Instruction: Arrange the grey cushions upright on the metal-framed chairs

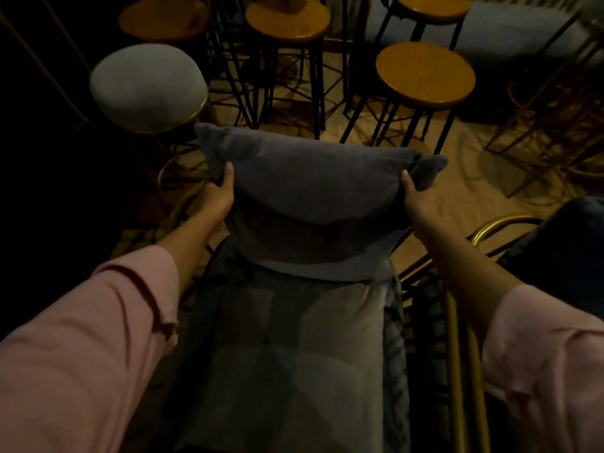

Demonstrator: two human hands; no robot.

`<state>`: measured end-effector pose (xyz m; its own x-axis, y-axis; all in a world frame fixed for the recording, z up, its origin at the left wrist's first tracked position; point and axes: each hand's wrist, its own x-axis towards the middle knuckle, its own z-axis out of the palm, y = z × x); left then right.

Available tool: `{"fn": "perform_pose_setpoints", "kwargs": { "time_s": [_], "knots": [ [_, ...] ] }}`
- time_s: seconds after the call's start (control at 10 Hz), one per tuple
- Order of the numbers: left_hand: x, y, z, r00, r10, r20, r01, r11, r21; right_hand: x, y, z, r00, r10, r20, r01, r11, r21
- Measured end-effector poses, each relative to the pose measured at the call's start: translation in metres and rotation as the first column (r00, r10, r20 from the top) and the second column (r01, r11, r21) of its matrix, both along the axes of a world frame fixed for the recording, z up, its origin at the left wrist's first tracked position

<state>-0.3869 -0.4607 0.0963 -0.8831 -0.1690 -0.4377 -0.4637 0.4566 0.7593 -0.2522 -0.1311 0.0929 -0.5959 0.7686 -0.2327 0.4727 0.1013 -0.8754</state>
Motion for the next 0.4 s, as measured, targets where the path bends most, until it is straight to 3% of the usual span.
{"fn": "perform_pose_setpoints", "kwargs": {
  "time_s": [0.1,0.2,0.4],
  "knots": [
    [-0.015,0.001,0.002,0.999,-0.029,0.041,0.031,0.997,-0.066,-0.007,0.012,0.007,0.997,0.017,0.078,-0.010,0.996,-0.087],
    [-0.017,0.013,-0.014,0.978,-0.186,0.093,0.189,0.981,-0.031,-0.005,0.025,-0.005,0.988,0.045,0.145,0.009,0.937,-0.348],
    [0.031,0.036,-0.014,0.921,-0.370,0.123,0.375,0.927,-0.019,0.037,0.002,-0.001,0.994,0.098,0.053,-0.061,0.877,-0.477]
  ]
}}
